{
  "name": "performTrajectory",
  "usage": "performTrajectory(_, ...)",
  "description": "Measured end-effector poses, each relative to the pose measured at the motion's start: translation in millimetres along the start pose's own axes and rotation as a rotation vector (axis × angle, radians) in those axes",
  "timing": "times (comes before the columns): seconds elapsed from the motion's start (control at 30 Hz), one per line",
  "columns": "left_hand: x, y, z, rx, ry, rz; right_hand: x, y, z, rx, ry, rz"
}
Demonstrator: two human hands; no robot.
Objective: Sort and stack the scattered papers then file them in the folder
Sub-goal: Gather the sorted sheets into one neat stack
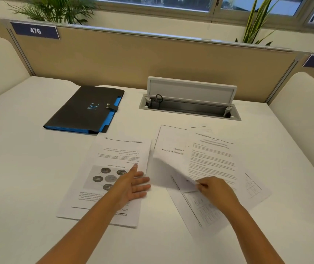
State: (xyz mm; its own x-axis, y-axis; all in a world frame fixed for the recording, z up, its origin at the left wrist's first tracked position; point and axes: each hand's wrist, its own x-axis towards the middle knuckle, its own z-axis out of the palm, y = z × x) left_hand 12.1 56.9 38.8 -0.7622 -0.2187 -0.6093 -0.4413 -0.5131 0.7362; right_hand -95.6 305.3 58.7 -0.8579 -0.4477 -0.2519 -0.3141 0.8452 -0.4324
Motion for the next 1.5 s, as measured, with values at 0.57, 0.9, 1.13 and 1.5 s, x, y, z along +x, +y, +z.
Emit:
performTrajectory(0.57, 14, -14, -2, -0.043, 0.051, 0.041, -12, -21, -8, 0.188, 0.336, -0.054)
performTrajectory(0.9, 12, -11, 4, 0.027, 0.083, 0.028, -16, -67, 34, 0.028, 0.177, -0.26)
performTrajectory(1.13, 13, -13, 4, 0.171, 0.038, 0.089, -14, -89, 55, 0.071, -0.005, -0.276)
performTrajectory(1.5, 13, -16, 12, 0.226, 0.146, 0.132, -4, -32, 18, 0.119, 0.148, 0.14)
